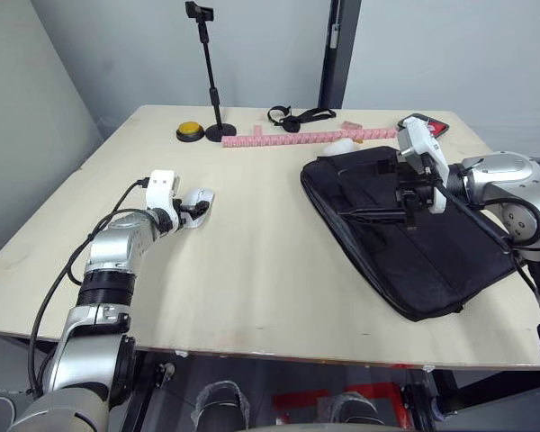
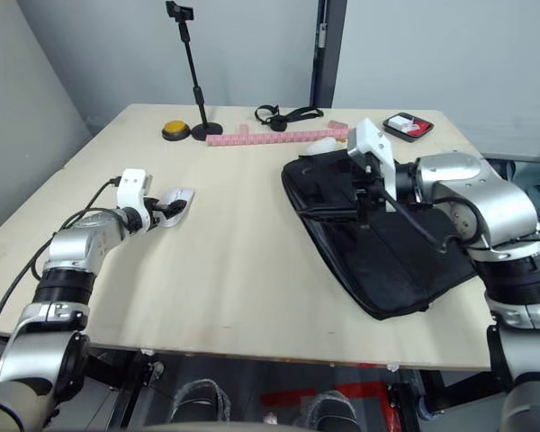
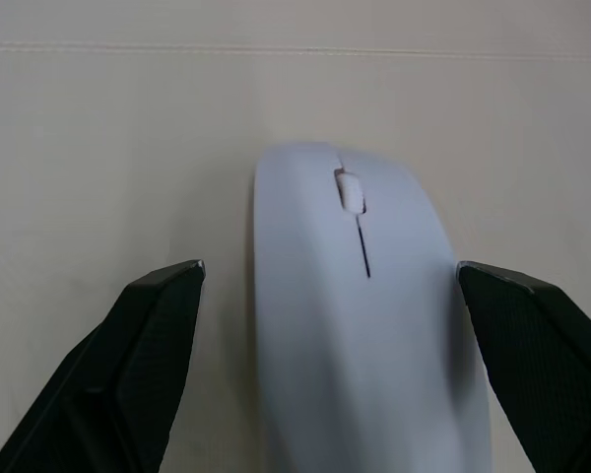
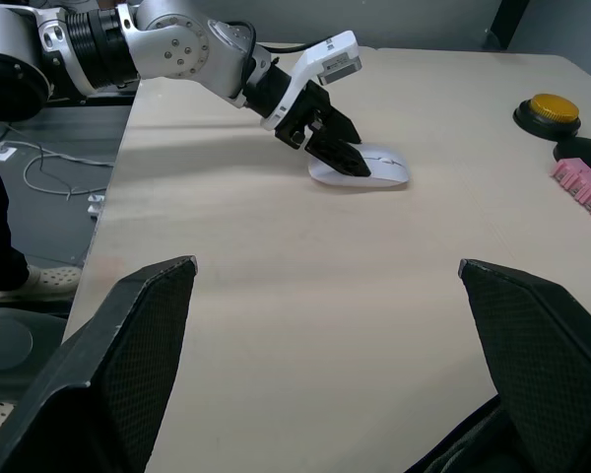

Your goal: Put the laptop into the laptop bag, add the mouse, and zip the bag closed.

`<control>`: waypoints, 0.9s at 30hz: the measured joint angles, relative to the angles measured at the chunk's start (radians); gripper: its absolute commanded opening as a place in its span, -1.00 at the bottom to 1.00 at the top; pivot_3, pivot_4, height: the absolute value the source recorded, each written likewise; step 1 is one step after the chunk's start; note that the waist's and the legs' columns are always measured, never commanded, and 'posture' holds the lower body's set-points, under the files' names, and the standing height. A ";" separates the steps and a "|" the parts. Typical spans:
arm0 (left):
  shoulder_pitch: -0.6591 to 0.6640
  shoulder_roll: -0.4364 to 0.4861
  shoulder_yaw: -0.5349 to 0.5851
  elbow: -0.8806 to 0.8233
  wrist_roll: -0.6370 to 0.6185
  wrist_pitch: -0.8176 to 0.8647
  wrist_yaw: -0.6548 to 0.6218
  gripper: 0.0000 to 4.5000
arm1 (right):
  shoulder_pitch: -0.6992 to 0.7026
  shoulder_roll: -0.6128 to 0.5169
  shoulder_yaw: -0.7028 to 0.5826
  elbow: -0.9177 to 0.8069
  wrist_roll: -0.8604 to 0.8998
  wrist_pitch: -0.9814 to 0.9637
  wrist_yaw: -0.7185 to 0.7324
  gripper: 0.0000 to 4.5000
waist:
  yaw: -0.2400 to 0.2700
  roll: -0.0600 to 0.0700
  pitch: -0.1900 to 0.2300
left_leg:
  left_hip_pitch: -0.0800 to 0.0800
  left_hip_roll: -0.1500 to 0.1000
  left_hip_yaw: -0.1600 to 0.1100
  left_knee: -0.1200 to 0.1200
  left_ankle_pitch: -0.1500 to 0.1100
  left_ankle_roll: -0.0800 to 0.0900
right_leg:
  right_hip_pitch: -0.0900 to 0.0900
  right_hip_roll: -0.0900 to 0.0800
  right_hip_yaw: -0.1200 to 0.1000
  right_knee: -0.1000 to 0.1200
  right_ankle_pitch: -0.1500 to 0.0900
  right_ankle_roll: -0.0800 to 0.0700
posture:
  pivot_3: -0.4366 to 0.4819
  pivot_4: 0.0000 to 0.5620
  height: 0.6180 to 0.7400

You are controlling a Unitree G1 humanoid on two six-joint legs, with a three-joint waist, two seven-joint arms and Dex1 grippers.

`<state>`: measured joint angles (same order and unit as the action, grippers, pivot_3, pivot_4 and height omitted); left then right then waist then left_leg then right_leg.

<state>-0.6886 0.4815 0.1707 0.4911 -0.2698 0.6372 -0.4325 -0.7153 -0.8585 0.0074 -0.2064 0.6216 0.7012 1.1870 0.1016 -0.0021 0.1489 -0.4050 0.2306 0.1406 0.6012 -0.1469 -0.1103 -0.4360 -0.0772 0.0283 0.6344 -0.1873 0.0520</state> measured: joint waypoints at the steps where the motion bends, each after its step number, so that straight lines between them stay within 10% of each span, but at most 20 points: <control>1: -0.010 0.000 -0.006 0.023 0.006 -0.010 -0.006 0.92 | 0.000 0.000 0.000 0.000 0.000 0.000 -0.003 1.00 | 0.000 0.000 0.000 | 0.000 0.000 0.000 0.000 0.000 0.000 | 0.000 0.000 0.000 0.000 0.000 0.000 | -0.05 -0.47 0.99; 16: -0.043 -0.005 -0.067 0.147 0.085 -0.129 -0.076 0.92 | 0.011 -0.003 -0.012 -0.012 0.019 0.021 -0.040 1.00 | 0.004 0.000 0.000 | 0.002 0.000 0.000 -0.001 0.000 0.000 | 0.002 -0.001 0.000 0.000 0.000 0.000 | -0.05 -0.47 0.99; 21: -0.040 -0.008 -0.076 0.150 0.090 -0.156 -0.107 0.28 | 0.011 -0.005 -0.038 -0.002 0.019 0.033 -0.058 1.00 | 0.006 0.000 0.000 | 0.002 -0.001 0.000 -0.001 0.000 -0.001 | 0.002 -0.001 0.000 -0.001 0.000 0.000 | -0.05 -0.47 0.99; 27: -0.031 0.061 -0.158 0.138 0.121 -0.212 -0.284 0.27 | 0.024 -0.004 -0.052 0.001 0.021 0.129 -0.147 1.00 | 0.005 0.000 0.000 | 0.002 -0.001 0.001 -0.005 0.000 -0.001 | 0.001 -0.001 0.000 -0.004 0.000 0.000 | -0.05 -0.47 0.99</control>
<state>-0.7198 0.5420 0.0131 0.6293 -0.1491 0.4253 -0.7165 -0.6912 -0.8621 -0.0442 -0.2053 0.6421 0.8303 1.0401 0.1062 -0.0021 0.1487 -0.4035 0.2300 0.1413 0.5960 -0.1469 -0.1113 -0.4346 -0.0777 0.0282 0.6300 -0.1873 0.0523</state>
